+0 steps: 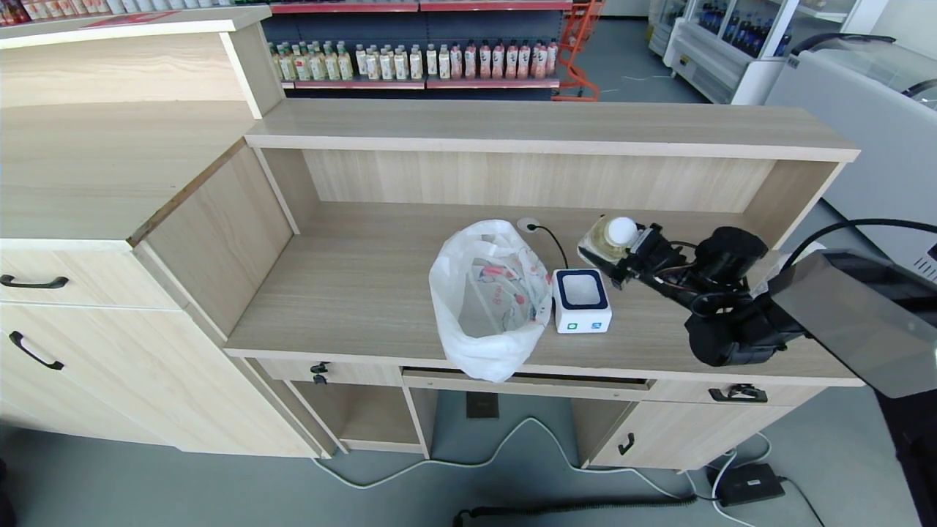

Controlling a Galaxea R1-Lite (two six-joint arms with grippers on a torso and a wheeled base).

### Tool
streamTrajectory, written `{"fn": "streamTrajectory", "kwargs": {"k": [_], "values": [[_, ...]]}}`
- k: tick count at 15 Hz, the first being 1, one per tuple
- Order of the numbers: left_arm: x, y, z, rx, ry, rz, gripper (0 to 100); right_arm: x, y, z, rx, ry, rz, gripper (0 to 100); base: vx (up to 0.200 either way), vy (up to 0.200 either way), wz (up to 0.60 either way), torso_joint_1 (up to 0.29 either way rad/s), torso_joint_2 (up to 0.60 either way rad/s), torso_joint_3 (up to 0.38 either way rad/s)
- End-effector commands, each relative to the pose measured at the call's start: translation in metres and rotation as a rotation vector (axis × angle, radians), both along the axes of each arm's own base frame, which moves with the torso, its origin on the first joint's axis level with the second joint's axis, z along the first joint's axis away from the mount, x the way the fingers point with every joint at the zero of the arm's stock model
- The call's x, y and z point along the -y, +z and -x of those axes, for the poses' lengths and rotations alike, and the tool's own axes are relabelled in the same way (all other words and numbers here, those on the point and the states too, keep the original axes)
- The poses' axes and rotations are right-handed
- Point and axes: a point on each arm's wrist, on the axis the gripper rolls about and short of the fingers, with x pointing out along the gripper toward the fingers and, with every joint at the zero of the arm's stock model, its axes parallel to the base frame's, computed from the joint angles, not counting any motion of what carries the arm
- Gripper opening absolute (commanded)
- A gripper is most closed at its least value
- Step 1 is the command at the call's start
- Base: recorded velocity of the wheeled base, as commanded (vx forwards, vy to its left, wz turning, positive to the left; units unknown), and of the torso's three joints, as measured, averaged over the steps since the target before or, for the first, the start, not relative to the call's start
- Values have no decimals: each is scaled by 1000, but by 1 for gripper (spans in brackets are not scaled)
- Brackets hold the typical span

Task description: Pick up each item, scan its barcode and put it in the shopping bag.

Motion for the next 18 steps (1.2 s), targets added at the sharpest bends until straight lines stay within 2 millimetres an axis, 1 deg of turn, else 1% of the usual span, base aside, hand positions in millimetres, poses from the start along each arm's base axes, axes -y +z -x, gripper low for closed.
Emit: {"fn": "streamTrajectory", "kwargs": {"k": [1,2,3,4,5,6,7,8,10,11,12,13,14,17,18], "values": [[0,0,0,0,-1,0,100,22,65,32,-29,-105,-159,0,0,0,0,0,0,0],[0,0,0,0,0,0,100,33,82,49,-80,-175,-225,0,0,0,0,0,0,0],[0,0,0,0,-1,0,100,47,98,74,-149,-261,-301,0,0,0,0,0,0,0],[0,0,0,0,-1,0,100,63,104,100,-225,-347,-356,0,0,0,0,0,0,0],[0,0,0,0,0,0,100,78,101,131,-284,-425,-361,0,0,0,0,0,0,0],[0,0,0,0,-1,0,100,96,100,160,-307,-499,-361,0,0,0,0,0,0,0],[0,0,0,0,0,0,100,110,98,184,-307,-570,-345,0,0,0,0,0,0,0],[0,0,0,0,-1,0,100,123,100,199,-292,-640,-323,0,0,0,0,0,0,0],[0,0,0,0,-1,0,100,140,103,213,-300,-731,-291,0,0,0,0,0,0,0],[0,0,0,0,-1,0,100,156,104,224,-287,-816,-246,0,0,0,0,0,0,0],[0,0,0,0,-1,0,100,167,104,230,-268,-869,-214,0,0,0,0,0,0,0],[0,0,0,0,-1,0,100,172,107,233,-251,-894,-204,0,0,0,0,0,0,0],[0,0,0,0,0,0,100,173,108,234,-249,-899,-202,0,0,0,0,0,0,0],[0,0,0,0,0,0,100,169,107,233,-258,-860,-197,0,0,0,600,-1,1,6],[0,0,0,0,-1,0,100,159,109,225,-251,-814,-193,0,0,0,600,2,2,2]]}}
